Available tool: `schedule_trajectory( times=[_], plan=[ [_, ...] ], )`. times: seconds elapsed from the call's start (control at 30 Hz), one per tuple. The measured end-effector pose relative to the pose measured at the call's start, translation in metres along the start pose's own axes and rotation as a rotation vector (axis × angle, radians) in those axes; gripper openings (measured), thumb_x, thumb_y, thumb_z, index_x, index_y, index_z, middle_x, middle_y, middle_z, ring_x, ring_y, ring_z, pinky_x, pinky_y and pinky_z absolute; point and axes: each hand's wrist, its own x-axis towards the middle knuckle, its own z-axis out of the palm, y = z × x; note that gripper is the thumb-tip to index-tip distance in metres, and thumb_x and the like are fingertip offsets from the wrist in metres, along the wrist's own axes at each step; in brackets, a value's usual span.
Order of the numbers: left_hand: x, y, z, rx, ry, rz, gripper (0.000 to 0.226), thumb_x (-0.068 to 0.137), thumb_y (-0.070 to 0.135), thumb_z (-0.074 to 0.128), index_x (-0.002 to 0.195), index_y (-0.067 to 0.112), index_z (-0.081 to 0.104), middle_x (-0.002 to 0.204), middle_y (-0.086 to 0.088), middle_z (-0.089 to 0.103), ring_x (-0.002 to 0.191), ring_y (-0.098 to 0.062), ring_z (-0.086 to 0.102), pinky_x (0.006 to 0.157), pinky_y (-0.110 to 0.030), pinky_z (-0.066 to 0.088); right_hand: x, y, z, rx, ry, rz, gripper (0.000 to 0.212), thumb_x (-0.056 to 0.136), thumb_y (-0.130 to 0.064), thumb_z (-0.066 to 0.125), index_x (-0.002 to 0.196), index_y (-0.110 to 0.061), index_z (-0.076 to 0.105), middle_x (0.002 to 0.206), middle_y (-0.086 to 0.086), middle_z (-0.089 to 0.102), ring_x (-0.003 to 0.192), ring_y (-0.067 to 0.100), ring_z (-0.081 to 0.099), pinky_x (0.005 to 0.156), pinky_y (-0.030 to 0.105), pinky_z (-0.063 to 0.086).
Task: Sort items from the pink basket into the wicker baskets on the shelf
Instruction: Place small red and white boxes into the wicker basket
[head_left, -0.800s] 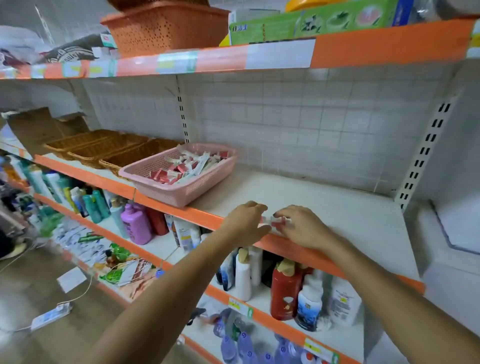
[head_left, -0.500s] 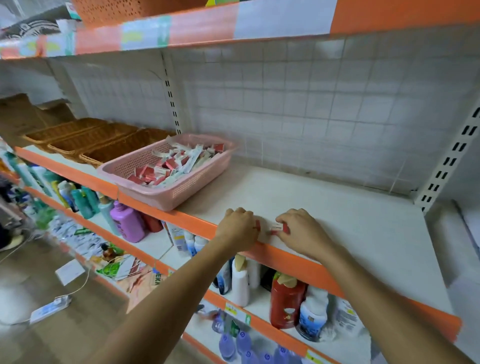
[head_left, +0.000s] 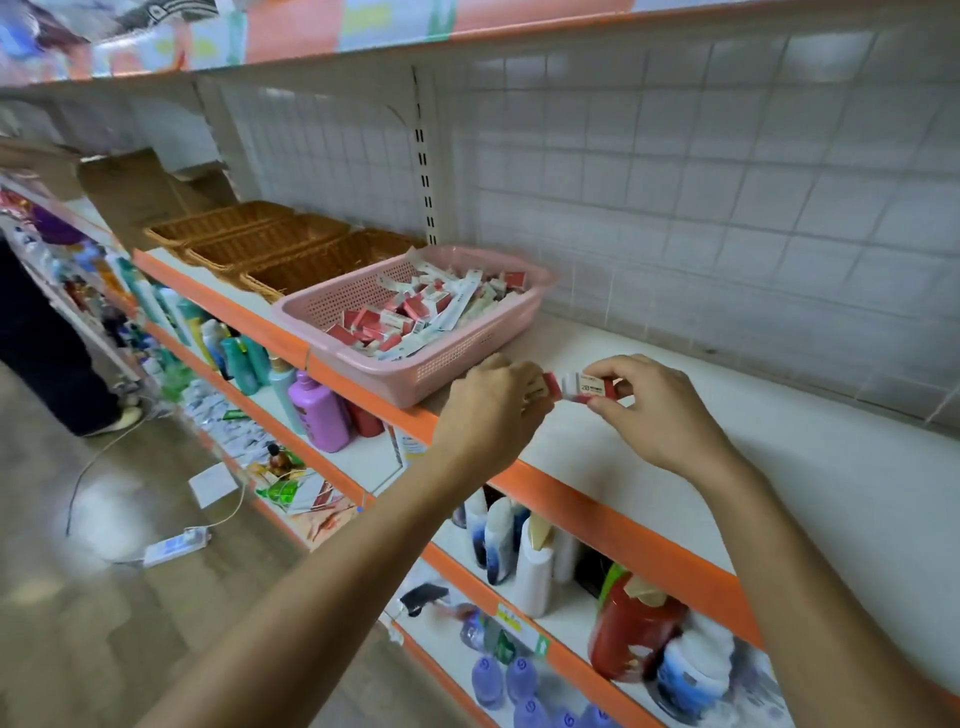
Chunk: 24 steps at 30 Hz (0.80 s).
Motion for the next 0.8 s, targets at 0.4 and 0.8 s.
schedule_trajectory(
  times=[0.4, 0.8],
  plan=[
    [0.013, -0.139, -0.075, -0.091, 0.207, -0.029, 0.036, 0.08, 0.017, 0.072, 0.116, 0.017, 0.066, 0.11, -0.006, 0.063, 0.088, -0.024, 0.062, 0.073, -0.025, 0.045, 0.076, -0.127, 0.066, 0.043, 0.075, -0.101, 0.034, 0.084, -0.009, 0.065, 0.118, -0.017, 0.065, 0.115, -0.001, 0.06, 0.1, 0.014, 0.056, 0.084, 0.016, 0.037],
    [0.022, -0.327, -0.141, -0.092, 0.209, -0.099, 0.038, 0.08, 0.013, 0.069, 0.118, 0.018, 0.065, 0.111, -0.008, 0.062, 0.089, -0.026, 0.062, 0.08, -0.034, 0.048, 0.167, -0.265, 0.191, -0.055, 0.072, -0.116, 0.029, 0.082, -0.014, 0.068, 0.11, -0.02, 0.067, 0.11, 0.0, 0.062, 0.101, 0.017, 0.054, 0.082, 0.022, 0.036]
  ],
)
